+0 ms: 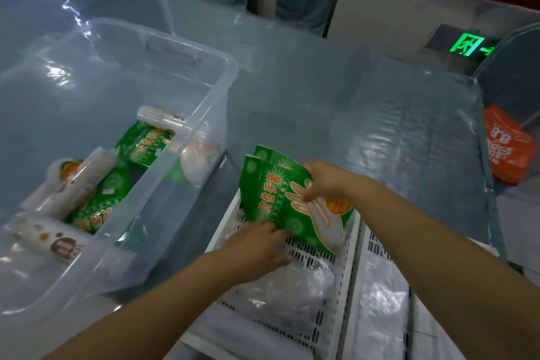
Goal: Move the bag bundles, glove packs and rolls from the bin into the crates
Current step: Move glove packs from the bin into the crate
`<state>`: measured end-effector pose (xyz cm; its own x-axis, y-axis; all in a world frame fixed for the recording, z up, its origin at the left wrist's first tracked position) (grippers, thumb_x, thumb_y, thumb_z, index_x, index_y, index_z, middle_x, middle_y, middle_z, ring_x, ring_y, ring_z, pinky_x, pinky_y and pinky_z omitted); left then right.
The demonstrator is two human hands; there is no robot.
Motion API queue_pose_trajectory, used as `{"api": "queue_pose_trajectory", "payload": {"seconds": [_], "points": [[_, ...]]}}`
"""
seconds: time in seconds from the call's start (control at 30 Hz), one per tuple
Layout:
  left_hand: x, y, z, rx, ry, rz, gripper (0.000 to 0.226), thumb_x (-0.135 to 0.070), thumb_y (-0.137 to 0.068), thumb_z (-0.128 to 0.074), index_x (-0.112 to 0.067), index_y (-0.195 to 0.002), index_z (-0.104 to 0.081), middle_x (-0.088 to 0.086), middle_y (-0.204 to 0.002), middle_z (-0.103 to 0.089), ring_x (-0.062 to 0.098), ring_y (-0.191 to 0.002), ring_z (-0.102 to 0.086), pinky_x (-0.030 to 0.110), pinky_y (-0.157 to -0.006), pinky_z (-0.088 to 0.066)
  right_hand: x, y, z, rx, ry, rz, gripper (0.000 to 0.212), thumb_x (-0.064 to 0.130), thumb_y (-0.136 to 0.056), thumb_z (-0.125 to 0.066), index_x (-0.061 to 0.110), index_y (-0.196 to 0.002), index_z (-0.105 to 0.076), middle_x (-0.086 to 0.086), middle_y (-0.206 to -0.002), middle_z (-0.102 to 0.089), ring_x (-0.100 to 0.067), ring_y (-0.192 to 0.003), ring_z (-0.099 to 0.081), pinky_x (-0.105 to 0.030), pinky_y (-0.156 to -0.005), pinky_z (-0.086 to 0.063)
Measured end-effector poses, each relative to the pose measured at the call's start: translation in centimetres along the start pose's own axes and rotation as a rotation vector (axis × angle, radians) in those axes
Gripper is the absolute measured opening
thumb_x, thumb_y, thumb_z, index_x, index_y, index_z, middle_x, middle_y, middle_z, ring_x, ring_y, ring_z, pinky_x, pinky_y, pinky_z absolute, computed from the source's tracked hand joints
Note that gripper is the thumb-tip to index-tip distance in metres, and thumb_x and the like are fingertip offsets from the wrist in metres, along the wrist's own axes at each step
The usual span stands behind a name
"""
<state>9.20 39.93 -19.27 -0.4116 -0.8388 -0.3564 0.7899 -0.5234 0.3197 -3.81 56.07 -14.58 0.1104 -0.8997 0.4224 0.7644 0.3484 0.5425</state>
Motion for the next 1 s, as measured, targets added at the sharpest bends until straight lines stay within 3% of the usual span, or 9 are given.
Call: {"api": "queue_pose_trajectory", "payload": {"seconds": [0.17, 0.27, 0.37, 0.5, 0.6, 0.67, 0.73, 0.8, 1.0], "points": [[-0.4, -1.2, -0.7, -0.059, -0.069, 0.047, 0.047, -0.047, -0.089, -0.041, -0.033, -0.134, -0.034, 0.010, -0.112, -0.050, 0.030, -0.109, -0.044, 0.039, -0.087, -0.034, 0.9, -0.8, -1.0, -0.075, 0.361, -0.029, 0.078, 0.039, -0.073, -0.075, 0.012, -0.131, -0.031, -0.010, -0.119, -0.057, -0.030, -0.101, -0.056, -0.034, -0.072, -0.044], [-0.4, -1.4, -1.0, -0.078, -0.067, 0.062, 0.045, -0.045, -0.089, -0.041, -0.034, -0.133, -0.036, 0.009, -0.111, -0.050, 0.028, -0.109, -0.043, 0.040, -0.088, -0.033, 0.5, -1.0, -1.0, -0.122, 0.186, -0.005, 0.052, 0.042, -0.088, -0.055, 0.009, -0.125, -0.037, -0.010, -0.113, -0.057, -0.029, -0.092, -0.056, -0.032, -0.067, -0.038], [-0.2, -1.4, -1.1, -0.047, -0.117, 0.036, 0.045, -0.043, -0.089, -0.040, -0.033, -0.133, -0.037, 0.008, -0.113, -0.051, 0.028, -0.111, -0.040, 0.044, -0.097, -0.030, -0.8, -0.9, -0.5, -0.212, 0.159, -0.003, 0.025, 0.027, -0.098, -0.039, 0.010, -0.114, -0.048, -0.016, -0.112, -0.057, -0.031, -0.094, -0.054, -0.035, -0.072, -0.041], [-0.3, -1.9, -0.5, -0.091, -0.136, 0.034, 0.038, -0.035, -0.090, -0.040, -0.032, -0.128, -0.044, 0.006, -0.108, -0.055, 0.027, -0.106, -0.045, 0.041, -0.092, -0.032, -1.7, -0.6, -0.9, -0.333, 0.258, 0.058, 0.031, 0.023, -0.096, -0.043, 0.017, -0.124, -0.055, -0.011, -0.110, -0.051, -0.028, -0.101, -0.050, -0.037, -0.080, -0.044], [-0.6, -2.7, 0.0, -0.223, -0.155, 0.065, 0.036, -0.021, -0.086, -0.049, -0.027, -0.121, -0.050, 0.004, -0.107, -0.055, 0.025, -0.106, -0.047, 0.037, -0.085, -0.034, -2.1, -0.5, -1.0, -0.323, 0.168, 0.084, 0.036, 0.025, -0.096, -0.044, 0.023, -0.131, -0.051, -0.011, -0.110, -0.055, -0.028, -0.104, -0.050, -0.038, -0.085, -0.045], [-0.4, -3.5, 0.1, -0.315, -0.209, 0.085, 0.056, -0.013, -0.078, -0.059, -0.026, -0.129, -0.042, 0.006, -0.125, -0.048, 0.027, -0.120, -0.040, 0.040, -0.098, -0.031, -2.6, 0.0, -1.0, -0.368, 0.057, 0.064, 0.037, 0.026, -0.095, -0.047, 0.023, -0.132, -0.051, -0.010, -0.116, -0.059, -0.028, -0.108, -0.052, -0.039, -0.090, -0.045], [0.2, -4.2, 0.2, -0.313, -0.243, 0.110, 0.084, -0.012, -0.075, -0.065, -0.029, -0.143, -0.019, 0.011, -0.150, -0.025, 0.028, -0.138, -0.020, 0.049, -0.110, -0.017, -3.5, 0.8, -1.0, -0.461, -0.022, 0.024, 0.035, 0.025, -0.093, -0.050, 0.020, -0.128, -0.055, -0.009, -0.121, -0.061, -0.026, -0.110, -0.054, -0.037, -0.091, -0.044], [0.8, -4.8, 0.2, -0.241, -0.243, 0.132, 0.095, -0.015, -0.078, -0.064, -0.034, -0.146, 0.000, 0.008, -0.157, 0.000, 0.026, -0.143, -0.001, 0.050, -0.113, -0.006, -4.5, 1.4, -1.4, -0.511, 0.038, 0.020, 0.031, 0.021, -0.091, -0.053, 0.018, -0.121, -0.060, -0.008, -0.117, -0.063, -0.025, -0.107, -0.054, -0.035, -0.088, -0.042], [1.2, -5.0, 0.0, -0.188, -0.233, 0.128, 0.093, -0.025, -0.080, -0.062, -0.036, -0.145, 0.003, 0.006, -0.158, -0.001, 0.024, -0.144, -0.001, 0.048, -0.112, -0.009, -5.9, 1.7, -2.6, -0.519, 0.056, 0.025, 0.034, 0.014, -0.092, -0.051, 0.022, -0.124, -0.060, -0.008, -0.100, -0.059, -0.024, -0.102, -0.048, -0.025, -0.075, -0.031]]}}
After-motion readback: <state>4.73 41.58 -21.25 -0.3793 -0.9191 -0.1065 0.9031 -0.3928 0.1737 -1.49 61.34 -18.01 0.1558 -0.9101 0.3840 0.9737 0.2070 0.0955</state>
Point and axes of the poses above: each hand's wrist, its own y-axis away from the middle knuckle, its own z-axis out of the back of the hand, x = y × z, the point moved 1 cm from there along -y, towards the middle knuckle
